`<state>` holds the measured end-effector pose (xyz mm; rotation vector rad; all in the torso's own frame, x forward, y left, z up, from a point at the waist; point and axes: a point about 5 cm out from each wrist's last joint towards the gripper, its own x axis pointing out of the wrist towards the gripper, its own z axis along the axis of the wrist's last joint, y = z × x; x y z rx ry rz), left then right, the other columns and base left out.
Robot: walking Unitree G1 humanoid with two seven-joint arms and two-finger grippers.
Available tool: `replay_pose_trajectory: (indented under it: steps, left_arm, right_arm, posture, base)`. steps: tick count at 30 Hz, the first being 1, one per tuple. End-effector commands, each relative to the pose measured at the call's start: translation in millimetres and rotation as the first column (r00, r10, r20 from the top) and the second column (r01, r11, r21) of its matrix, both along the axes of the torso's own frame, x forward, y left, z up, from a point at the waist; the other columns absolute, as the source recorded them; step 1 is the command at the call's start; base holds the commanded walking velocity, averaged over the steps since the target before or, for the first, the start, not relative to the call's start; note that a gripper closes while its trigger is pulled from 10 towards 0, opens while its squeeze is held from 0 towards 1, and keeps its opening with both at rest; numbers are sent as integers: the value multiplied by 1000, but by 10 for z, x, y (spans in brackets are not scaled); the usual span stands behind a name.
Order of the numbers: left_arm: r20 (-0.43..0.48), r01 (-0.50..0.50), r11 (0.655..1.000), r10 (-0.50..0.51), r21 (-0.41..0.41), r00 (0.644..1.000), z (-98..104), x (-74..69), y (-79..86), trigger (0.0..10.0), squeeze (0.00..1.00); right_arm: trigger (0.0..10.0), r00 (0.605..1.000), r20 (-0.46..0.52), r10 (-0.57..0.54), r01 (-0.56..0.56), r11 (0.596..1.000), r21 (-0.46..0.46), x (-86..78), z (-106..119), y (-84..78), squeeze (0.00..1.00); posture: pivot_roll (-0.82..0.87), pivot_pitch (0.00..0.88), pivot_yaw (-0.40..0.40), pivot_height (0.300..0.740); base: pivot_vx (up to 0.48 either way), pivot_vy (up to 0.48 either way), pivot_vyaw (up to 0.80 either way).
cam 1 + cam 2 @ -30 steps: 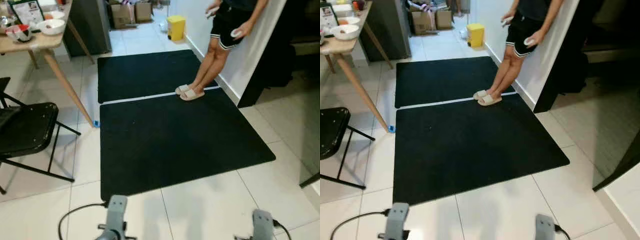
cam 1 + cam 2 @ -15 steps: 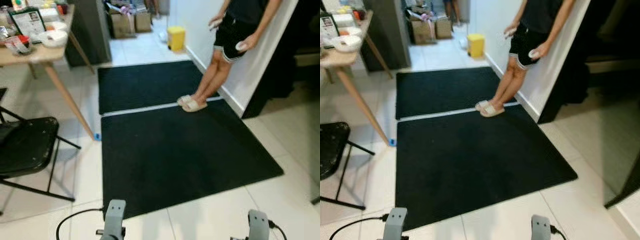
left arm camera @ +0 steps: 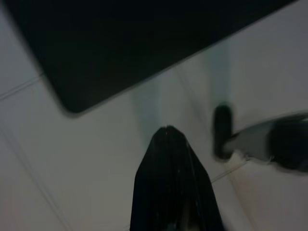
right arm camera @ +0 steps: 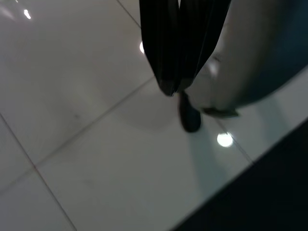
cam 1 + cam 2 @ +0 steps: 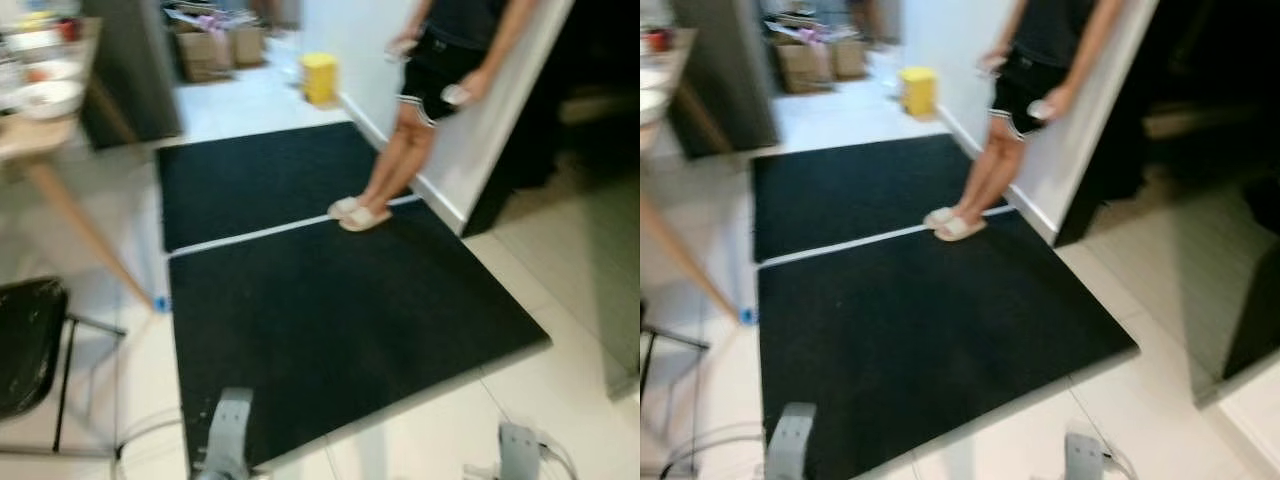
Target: Restocking fridge
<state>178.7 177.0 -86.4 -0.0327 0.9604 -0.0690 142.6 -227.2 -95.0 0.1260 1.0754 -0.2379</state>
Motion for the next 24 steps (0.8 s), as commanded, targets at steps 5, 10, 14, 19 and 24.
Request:
replay_pose_trajectory:
  steps: [5, 10, 14, 19, 24]
  left_arm:
    - [-42, -5, 1000, 6, 12, 999, -54, -130, 57, 10000, 0]
    - [-42, -5, 1000, 6, 10, 999, -54, -130, 54, 10000, 0]
    - [-42, -5, 1000, 6, 9, 999, -54, -130, 52, 10000, 0]
    - [-43, -4, 1000, 5, 9, 999, -57, -135, 50, 10000, 0]
    - [-44, -2, 1000, 3, 8, 999, -58, -137, 48, 10000, 0]
  right_arm:
    - [10000, 999, 33, 6, -7, 1000, 7, 110, 33, 47, 0]
    - [10000, 999, 33, 6, -7, 1000, 7, 109, 33, 45, 0]
    - [10000, 999, 32, 7, -7, 1000, 7, 107, 32, 41, 0]
    - [10000, 999, 31, 8, -8, 1000, 6, 102, 32, 37, 0]
    - [10000, 999, 31, 10, -10, 1000, 5, 103, 33, 33, 0]
  posture:
    - [12, 14, -19, 740]
    - [12, 15, -21, 740]
    - [11, 15, -22, 740]
    - [11, 13, -22, 740]
    - [11, 10, -23, 740]
  base:
    - [286, 0, 0]
    - [287, 0, 0]
    - [285, 0, 0]
    - [283, 0, 0]
    - [265, 0, 0]
